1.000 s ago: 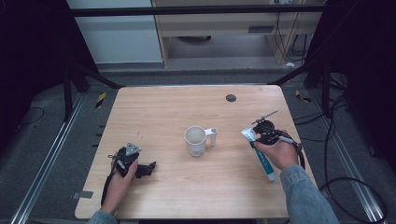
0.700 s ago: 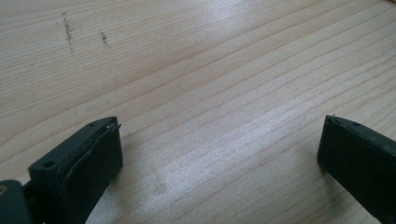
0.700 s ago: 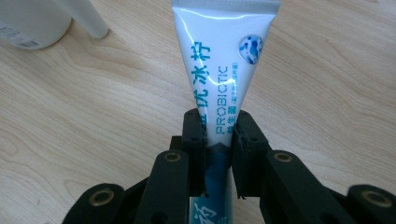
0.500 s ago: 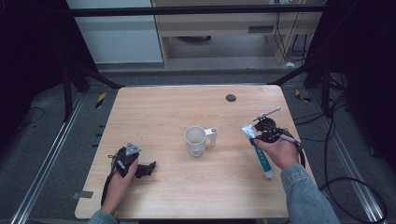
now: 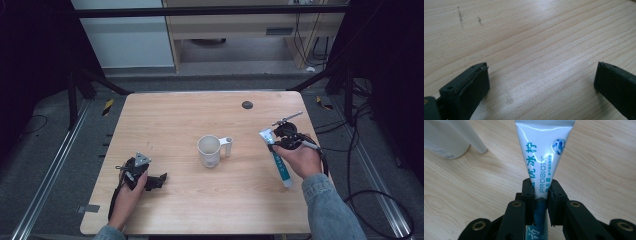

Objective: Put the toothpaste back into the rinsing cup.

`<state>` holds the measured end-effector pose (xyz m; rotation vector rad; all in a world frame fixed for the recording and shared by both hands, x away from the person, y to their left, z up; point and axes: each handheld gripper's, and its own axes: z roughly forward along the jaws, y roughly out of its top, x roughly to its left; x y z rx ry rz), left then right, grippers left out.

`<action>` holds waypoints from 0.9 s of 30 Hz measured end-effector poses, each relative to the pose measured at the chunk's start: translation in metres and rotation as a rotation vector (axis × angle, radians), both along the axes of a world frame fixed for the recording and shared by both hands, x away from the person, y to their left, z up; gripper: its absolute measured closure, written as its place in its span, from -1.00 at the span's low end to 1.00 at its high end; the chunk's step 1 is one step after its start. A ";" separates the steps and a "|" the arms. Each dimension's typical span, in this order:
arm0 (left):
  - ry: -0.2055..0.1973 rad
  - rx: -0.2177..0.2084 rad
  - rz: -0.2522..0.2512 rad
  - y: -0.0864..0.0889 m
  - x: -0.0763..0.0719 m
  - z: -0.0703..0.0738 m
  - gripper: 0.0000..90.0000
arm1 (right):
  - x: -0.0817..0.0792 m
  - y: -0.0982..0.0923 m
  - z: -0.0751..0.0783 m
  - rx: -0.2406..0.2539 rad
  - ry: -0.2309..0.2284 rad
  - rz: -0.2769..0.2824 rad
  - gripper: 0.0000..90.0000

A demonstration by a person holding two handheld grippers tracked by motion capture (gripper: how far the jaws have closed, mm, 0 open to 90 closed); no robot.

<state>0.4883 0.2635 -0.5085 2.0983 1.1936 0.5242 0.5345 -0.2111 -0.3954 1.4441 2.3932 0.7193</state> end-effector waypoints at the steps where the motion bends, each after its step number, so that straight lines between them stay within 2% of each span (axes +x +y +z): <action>1: 0.000 0.000 0.000 0.000 0.000 0.000 -1.00 | 0.000 0.000 0.001 -0.001 -0.003 0.000 0.72; 27: 0.000 0.000 0.001 0.000 0.000 0.000 -1.00 | -0.003 0.017 0.028 0.058 -0.106 0.031 0.72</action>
